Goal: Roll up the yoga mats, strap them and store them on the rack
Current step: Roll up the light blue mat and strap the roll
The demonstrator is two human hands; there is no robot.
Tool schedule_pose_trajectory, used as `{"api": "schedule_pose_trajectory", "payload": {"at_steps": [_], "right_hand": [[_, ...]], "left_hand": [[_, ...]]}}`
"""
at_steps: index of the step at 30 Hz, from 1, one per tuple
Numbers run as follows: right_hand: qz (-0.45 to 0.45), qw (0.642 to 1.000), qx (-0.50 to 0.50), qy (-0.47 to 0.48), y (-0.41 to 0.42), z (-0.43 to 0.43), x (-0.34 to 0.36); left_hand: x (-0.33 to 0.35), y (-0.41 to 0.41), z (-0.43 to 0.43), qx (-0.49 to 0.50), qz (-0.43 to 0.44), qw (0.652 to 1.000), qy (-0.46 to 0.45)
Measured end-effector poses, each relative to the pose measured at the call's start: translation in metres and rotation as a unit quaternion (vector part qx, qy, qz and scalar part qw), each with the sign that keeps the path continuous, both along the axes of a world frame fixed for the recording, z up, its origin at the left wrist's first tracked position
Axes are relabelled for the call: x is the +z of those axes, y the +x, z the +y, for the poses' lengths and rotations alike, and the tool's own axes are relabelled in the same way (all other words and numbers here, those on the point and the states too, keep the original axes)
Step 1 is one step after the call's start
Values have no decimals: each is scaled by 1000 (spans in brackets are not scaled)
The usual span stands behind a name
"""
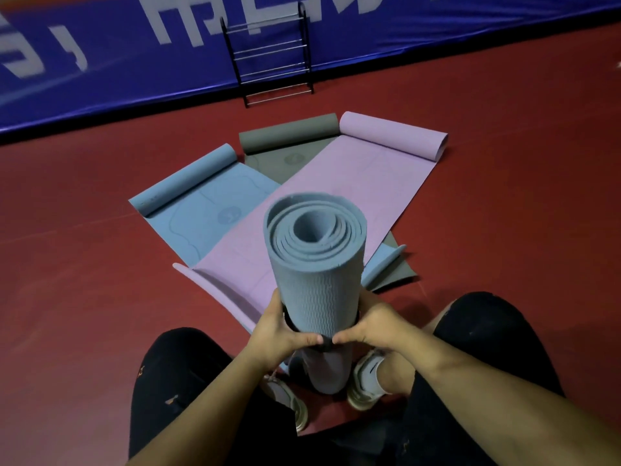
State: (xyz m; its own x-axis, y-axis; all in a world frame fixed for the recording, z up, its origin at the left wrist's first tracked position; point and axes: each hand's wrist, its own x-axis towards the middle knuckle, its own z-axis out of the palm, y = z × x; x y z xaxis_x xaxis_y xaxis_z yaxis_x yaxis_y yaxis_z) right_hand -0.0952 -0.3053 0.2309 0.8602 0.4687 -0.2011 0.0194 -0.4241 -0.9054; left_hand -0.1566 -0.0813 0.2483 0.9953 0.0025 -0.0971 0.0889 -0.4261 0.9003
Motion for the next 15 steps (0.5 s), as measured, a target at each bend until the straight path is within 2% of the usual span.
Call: {"api": "schedule_pose_trajectory", "payload": {"at_steps": [4, 9, 12, 15], "right_hand": [[-77, 994, -49, 66, 31, 1, 41], [-200, 973, -57, 103, 83, -9, 146], [-300, 951, -50, 53, 106, -31, 217], [-361, 932, -37, 2, 115, -65, 264]], "left_hand": [[56, 28, -9, 32, -66, 997, -38], [149, 75, -34, 25, -173, 981, -81], [203, 99, -55, 14, -226, 970, -88], [234, 113, -84, -3, -244, 965, -95]]}}
